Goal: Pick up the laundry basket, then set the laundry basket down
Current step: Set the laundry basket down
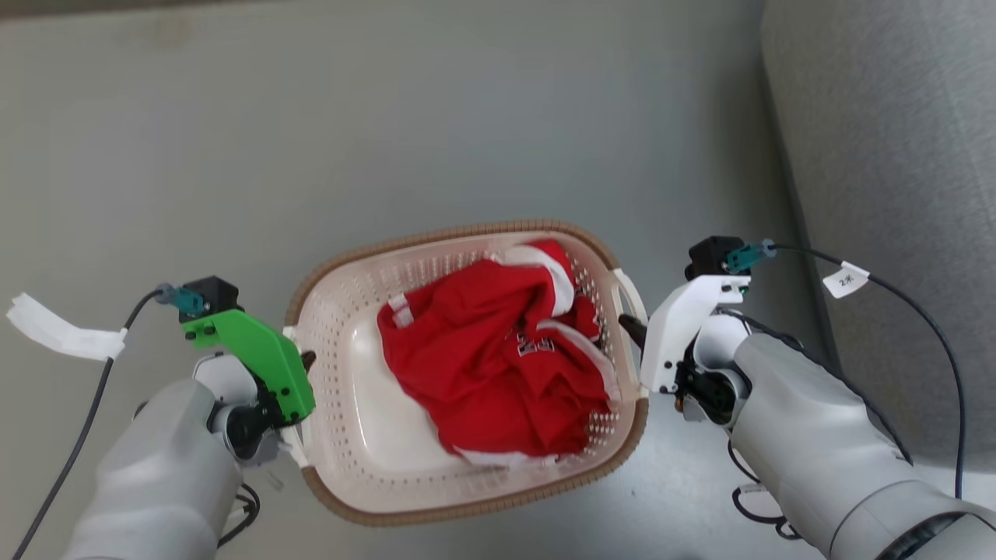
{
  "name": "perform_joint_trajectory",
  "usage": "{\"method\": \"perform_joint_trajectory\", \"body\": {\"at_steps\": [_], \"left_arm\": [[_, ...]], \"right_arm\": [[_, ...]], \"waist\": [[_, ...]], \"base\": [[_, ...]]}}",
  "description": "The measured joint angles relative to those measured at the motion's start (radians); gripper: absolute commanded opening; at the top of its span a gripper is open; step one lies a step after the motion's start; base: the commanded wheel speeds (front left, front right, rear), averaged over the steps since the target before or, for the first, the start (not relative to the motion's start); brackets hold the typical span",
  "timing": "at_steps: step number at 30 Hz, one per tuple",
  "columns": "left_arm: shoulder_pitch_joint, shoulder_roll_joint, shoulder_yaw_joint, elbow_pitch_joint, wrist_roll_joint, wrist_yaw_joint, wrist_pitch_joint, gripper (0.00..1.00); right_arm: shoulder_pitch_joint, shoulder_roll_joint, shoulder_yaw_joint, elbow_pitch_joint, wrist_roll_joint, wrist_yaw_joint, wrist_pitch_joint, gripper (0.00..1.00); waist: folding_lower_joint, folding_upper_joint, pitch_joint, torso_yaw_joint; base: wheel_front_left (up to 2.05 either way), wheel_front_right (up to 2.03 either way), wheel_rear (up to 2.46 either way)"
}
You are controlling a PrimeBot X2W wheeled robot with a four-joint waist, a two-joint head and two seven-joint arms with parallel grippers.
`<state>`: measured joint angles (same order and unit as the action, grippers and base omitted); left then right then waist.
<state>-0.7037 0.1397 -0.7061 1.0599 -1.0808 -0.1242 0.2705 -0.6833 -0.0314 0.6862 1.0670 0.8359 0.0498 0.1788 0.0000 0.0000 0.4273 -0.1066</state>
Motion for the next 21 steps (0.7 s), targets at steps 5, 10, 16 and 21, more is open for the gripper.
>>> {"method": "perform_joint_trajectory", "body": {"at_steps": [5, 10, 16, 21], "left_arm": [[-0.032, 0.000, -0.004, 0.000, 0.022, 0.000, -0.035, 0.00], [-0.069, 0.000, -0.007, -0.002, 0.042, 0.000, -0.068, 0.00], [-0.099, 0.002, -0.007, -0.003, 0.050, 0.000, -0.114, 0.00], [-0.129, 0.006, -0.008, -0.009, 0.058, 0.000, -0.159, 0.00]], "right_arm": [[-0.024, 0.000, 0.012, 0.002, -0.022, -0.009, -0.029, 0.00], [-0.062, 0.001, 0.013, 0.001, -0.037, -0.026, -0.072, 0.00], [-0.099, 0.001, 0.015, 0.000, -0.046, -0.034, -0.114, 0.00], [-0.129, 0.001, 0.024, 0.001, -0.055, -0.042, -0.148, 0.00]], "waist": [[0.0000, 0.0000, 0.070, 0.003], [0.0000, 0.0000, 0.140, 0.009], [0.0001, 0.0000, 0.218, 0.019], [0.0001, 0.0000, 0.275, 0.025]], "base": [[0.00, 0.00, 0.00], [0.00, 0.00, 0.00], [0.00, 0.00, 0.00], [0.00, 0.00, 0.00]]}}
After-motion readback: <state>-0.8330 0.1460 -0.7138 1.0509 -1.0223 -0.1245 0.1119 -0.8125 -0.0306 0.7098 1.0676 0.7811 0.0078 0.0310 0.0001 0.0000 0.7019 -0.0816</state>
